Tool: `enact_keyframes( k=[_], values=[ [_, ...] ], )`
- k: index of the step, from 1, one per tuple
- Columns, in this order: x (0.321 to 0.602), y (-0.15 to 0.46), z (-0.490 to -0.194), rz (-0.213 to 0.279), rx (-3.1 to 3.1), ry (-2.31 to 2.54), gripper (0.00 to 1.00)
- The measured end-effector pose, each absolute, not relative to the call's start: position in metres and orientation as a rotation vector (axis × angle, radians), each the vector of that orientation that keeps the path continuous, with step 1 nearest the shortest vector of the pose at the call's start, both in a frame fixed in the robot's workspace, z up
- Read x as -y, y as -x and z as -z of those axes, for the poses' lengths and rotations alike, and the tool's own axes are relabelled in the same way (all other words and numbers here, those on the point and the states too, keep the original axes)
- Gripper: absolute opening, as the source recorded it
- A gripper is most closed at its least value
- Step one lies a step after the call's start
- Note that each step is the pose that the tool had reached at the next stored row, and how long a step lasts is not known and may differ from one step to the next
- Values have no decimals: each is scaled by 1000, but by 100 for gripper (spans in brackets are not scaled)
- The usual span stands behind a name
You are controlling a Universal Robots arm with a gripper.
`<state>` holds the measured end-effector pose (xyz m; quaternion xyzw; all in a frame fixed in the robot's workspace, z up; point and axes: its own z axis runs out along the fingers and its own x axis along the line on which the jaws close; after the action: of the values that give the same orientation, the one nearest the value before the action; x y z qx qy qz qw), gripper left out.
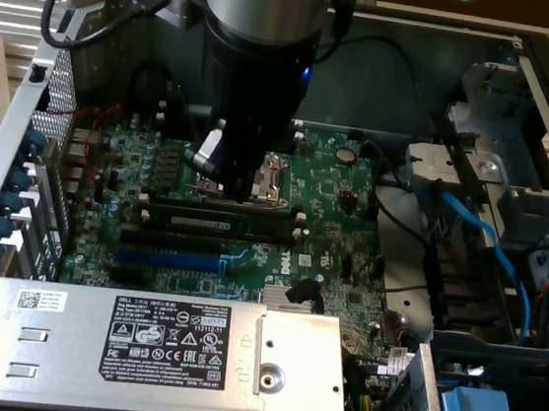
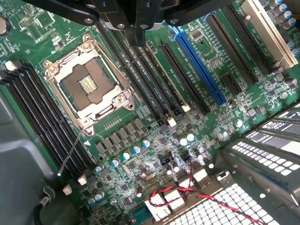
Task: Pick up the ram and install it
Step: 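Press down the ram until it locks into place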
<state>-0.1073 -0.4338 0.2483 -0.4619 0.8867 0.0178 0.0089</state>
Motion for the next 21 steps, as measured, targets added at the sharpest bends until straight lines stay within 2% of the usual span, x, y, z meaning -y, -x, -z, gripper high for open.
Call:
enact_keyframes(
  k=[21],
  values=[
    [434, 107, -248, -70, -2930, 1052, 10]
  ],
)
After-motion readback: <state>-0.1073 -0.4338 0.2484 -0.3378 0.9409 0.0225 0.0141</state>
